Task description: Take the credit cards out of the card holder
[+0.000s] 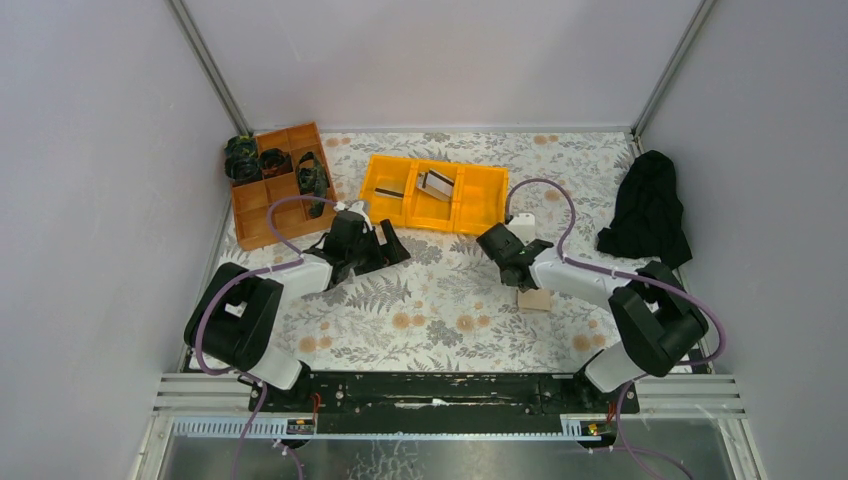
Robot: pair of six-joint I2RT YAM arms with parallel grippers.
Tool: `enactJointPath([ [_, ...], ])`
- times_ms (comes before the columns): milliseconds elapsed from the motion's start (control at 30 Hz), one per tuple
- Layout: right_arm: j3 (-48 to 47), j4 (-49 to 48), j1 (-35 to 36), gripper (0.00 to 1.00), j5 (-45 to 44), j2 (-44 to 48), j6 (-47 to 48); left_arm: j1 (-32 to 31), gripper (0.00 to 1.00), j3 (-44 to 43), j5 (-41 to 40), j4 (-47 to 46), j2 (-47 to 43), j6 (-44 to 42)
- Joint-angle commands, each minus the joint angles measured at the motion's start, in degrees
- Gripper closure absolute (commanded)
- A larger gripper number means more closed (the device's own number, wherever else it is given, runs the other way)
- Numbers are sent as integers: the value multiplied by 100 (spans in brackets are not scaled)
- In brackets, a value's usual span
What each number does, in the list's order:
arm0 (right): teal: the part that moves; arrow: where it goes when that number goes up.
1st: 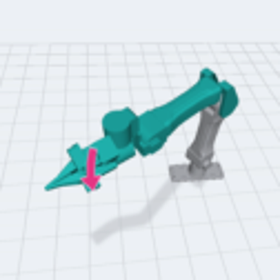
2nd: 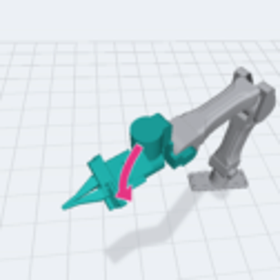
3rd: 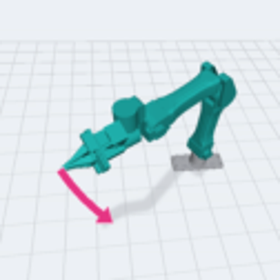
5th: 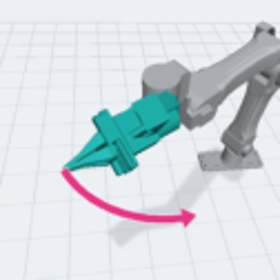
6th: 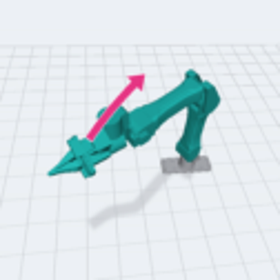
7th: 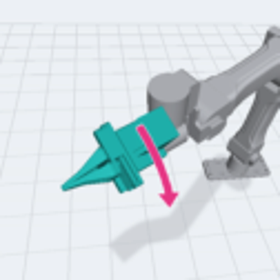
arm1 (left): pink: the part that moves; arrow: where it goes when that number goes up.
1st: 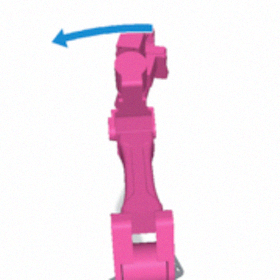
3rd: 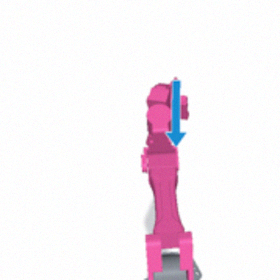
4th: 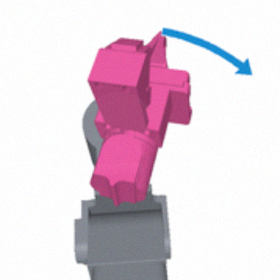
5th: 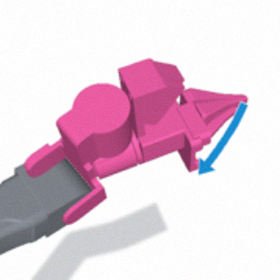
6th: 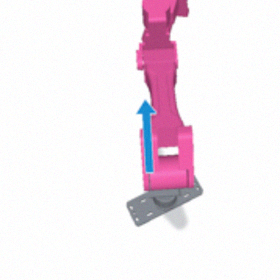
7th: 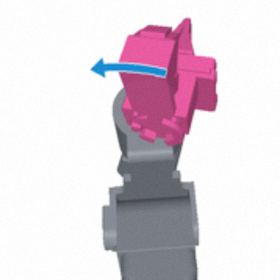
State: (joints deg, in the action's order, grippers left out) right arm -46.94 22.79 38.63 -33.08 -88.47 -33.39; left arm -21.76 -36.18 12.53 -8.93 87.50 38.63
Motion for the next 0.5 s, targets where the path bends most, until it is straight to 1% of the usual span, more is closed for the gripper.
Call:
enactJointPath([
  [0, -114, -246, 21, 100, 202, 502, 207, -39, 5, 32, 74, -54, 131, -84],
  [100, -254, -277, 20, 100, 237, 567, 349, -43, 5, 32, 67, -50, 121, -85],
  [200, -340, -463, 16, 100, 529, 624, 446, -34, 5, 32, 65, -49, 120, -93],
  [367, -498, -1353, 28, 100, 2081, 663, 440, -39, 5, 7, 79, -56, 152, -75],
  [467, -857, -1587, 154, 100, 2531, 395, 360, -54, 5, 15, -34, 6, 96, -104],
])
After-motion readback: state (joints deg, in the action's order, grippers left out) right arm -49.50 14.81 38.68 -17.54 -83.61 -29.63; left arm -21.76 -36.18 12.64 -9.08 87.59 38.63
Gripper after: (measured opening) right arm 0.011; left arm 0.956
